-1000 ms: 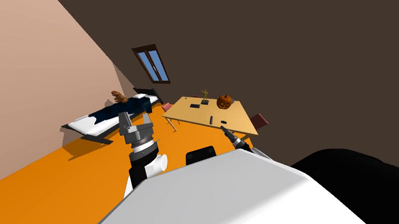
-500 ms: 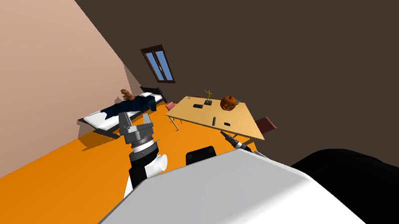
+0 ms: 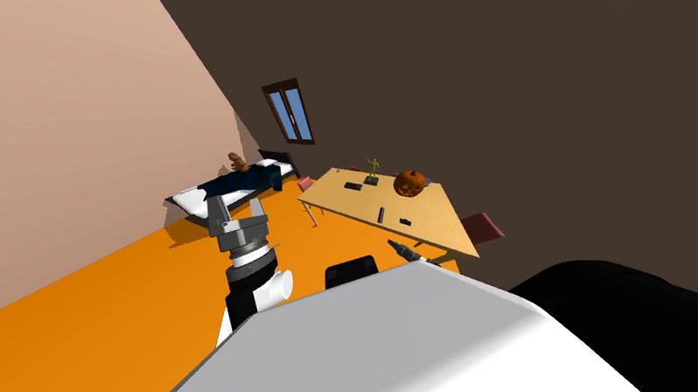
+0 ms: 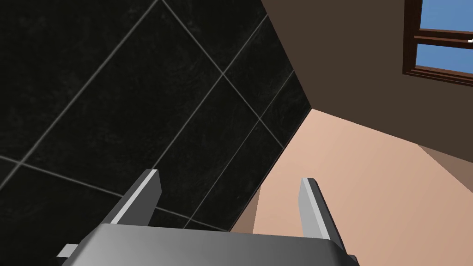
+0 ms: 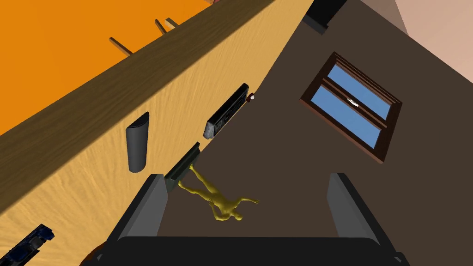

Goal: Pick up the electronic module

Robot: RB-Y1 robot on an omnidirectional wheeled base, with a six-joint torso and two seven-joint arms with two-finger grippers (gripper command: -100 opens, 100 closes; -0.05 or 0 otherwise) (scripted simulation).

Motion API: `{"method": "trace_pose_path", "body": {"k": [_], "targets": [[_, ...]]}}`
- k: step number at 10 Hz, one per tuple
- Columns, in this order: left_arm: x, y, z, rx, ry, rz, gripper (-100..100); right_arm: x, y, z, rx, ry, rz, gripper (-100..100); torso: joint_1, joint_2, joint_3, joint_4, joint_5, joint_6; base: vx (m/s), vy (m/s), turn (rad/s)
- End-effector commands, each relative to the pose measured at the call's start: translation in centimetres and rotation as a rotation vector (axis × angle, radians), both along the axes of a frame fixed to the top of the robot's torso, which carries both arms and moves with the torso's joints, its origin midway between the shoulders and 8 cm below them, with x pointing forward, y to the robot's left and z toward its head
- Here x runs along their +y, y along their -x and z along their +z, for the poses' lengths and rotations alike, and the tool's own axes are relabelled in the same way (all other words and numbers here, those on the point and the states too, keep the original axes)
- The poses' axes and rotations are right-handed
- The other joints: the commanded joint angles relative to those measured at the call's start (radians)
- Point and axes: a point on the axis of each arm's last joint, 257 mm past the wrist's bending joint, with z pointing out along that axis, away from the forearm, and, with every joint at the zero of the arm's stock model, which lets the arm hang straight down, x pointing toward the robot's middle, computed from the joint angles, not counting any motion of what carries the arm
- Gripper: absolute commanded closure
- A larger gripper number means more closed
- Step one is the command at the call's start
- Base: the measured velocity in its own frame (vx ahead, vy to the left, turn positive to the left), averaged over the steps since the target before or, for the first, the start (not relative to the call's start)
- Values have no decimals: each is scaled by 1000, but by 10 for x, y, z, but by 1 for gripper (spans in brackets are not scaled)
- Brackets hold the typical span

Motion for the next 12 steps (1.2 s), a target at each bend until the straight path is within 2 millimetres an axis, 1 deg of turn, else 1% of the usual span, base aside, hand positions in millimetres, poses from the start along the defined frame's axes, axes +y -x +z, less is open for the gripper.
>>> {"method": "trace_pose_path", "body": {"k": [1,2,3,4,5,6,7,8,10,11,12], "targets": [[0,0,0,0,0,0,0,-12,13,-18,44,40,9,-100,0,0,0,0,0,0,57,9,113],[0,0,0,0,0,0,0,-14,15,-21,51,43,6,-100,0,0,0,0,0,1,26,-1,-18],[0,0,0,0,0,0,0,-15,30,-35,84,94,48,-100,-1,2,1,0,0,1,42,13,202],[0,0,0,0,0,0,0,-26,39,-46,117,109,34,-100,0,1,0,0,0,0,47,5,151],[0,0,0,0,0,0,0,-28,54,-59,148,159,79,-100,-1,1,0,0,0,1,61,13,222],[0,0,0,0,0,0,0,-39,66,-71,184,175,65,-100,0,0,0,0,0,0,57,8,135],[0,0,0,0,0,0,0,-40,66,-71,185,176,64,-100,0,0,0,0,0,1,28,4,-1],[0,0,0,0,0,0,0,-42,80,-81,212,224,112,-100,0,1,1,0,0,1,47,14,204],[0,0,0,0,0,0,0,-55,94,-93,253,242,97,-100,0,0,0,0,0,1,39,13,77],[0,0,0,0,0,0,0,-61,111,-103,286,293,145,-100,0,2,1,0,0,1,42,25,270],[0,0,0,0,0,0,0,-73,124,-112,322,309,132,-100,0,1,0,0,0,0,56,16,132]]}}
